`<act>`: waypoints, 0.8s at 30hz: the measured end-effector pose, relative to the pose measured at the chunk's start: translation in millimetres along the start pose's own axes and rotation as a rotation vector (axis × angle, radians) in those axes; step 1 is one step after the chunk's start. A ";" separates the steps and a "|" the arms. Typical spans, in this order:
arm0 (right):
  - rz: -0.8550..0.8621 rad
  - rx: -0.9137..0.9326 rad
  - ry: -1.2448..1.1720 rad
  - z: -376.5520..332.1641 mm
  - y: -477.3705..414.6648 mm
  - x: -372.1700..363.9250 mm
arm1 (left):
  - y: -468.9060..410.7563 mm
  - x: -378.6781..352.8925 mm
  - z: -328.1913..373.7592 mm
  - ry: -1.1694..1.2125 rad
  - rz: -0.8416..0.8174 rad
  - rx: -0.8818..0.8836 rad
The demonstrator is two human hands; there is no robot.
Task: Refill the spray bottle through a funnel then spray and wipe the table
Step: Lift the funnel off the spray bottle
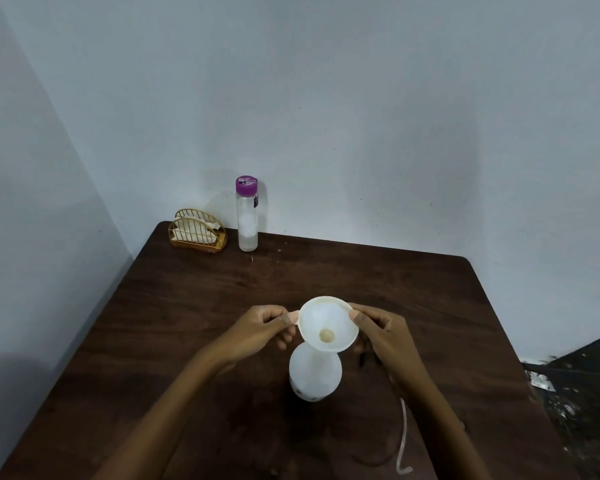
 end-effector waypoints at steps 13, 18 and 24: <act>0.022 0.110 0.230 -51.1 -96.6 -2.1 | -66.4 72.1 -30.6 -0.441 0.166 0.104; 0.081 0.073 0.308 -29.5 -172.7 -38.6 | -84.2 88.1 -112.1 -1.025 -0.112 0.467; 0.138 -0.008 0.387 4.7 -242.4 -81.1 | -100.8 87.7 -137.8 -1.251 -0.270 0.546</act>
Point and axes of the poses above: each hand's wrist, its own y-axis away from the middle knuckle, its own x-axis out of the back of the hand, z = x × y, the point moved 4 cm from there along -y, towards the middle knuckle, and after that the axes turned 7 degrees about -x, right-handed, at the moved point
